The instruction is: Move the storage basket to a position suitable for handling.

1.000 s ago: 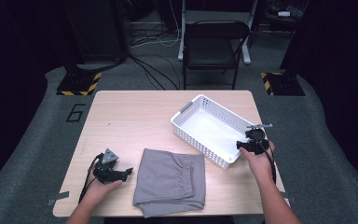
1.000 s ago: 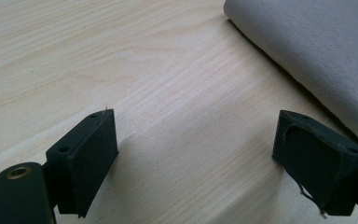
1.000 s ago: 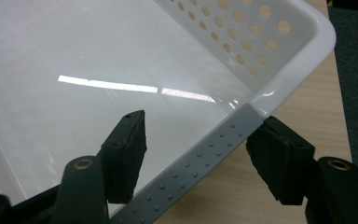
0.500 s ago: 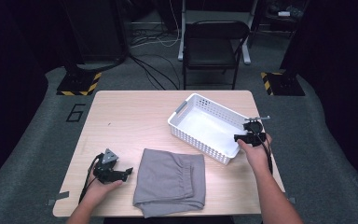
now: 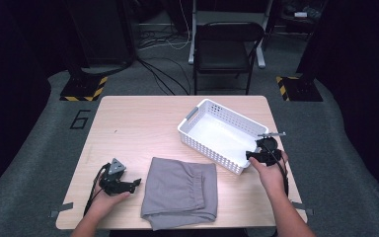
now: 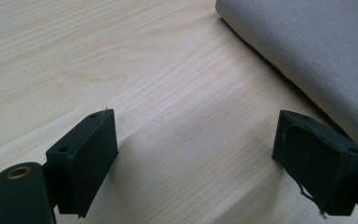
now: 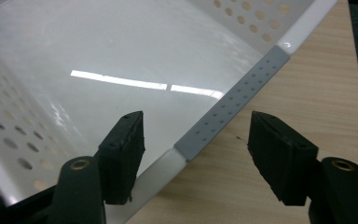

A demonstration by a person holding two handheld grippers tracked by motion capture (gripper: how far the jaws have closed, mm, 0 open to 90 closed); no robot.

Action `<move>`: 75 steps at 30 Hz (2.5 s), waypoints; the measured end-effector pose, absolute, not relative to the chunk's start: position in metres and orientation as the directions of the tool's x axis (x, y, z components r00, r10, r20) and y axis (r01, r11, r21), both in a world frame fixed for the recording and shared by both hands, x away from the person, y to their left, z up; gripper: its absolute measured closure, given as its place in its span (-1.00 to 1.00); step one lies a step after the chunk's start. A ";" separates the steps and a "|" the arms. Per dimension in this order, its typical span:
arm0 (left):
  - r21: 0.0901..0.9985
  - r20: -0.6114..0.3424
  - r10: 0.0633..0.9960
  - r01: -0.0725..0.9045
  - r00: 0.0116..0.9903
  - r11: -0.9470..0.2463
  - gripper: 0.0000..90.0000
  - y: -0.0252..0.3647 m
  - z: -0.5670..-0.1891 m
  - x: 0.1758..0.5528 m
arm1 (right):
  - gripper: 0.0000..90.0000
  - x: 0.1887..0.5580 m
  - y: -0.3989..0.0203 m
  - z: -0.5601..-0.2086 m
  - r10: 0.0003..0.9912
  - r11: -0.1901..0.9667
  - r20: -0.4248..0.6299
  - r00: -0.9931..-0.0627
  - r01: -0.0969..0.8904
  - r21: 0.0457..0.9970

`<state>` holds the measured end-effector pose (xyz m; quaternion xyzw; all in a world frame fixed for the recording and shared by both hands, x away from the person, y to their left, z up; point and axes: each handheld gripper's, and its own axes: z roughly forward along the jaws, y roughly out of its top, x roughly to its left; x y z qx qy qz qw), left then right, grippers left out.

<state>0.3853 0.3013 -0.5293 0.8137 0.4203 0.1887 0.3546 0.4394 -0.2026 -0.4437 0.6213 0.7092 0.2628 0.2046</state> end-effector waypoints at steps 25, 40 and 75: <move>0.736 0.011 0.818 0.549 0.575 -0.396 -0.70 0.300 -0.529 0.386 | 0.27 0.481 -0.187 -0.441 0.986 0.123 0.017 -0.167 0.787 0.605; 0.732 0.016 0.817 0.549 0.577 -0.402 -0.70 0.300 -0.529 0.387 | 0.42 0.517 -0.143 -0.439 0.956 0.231 0.003 -0.293 0.761 0.607; 0.737 0.011 0.820 0.550 0.572 -0.393 -0.70 0.300 -0.529 0.387 | 0.48 0.526 -0.109 -0.444 0.931 0.288 0.007 -0.364 0.747 0.600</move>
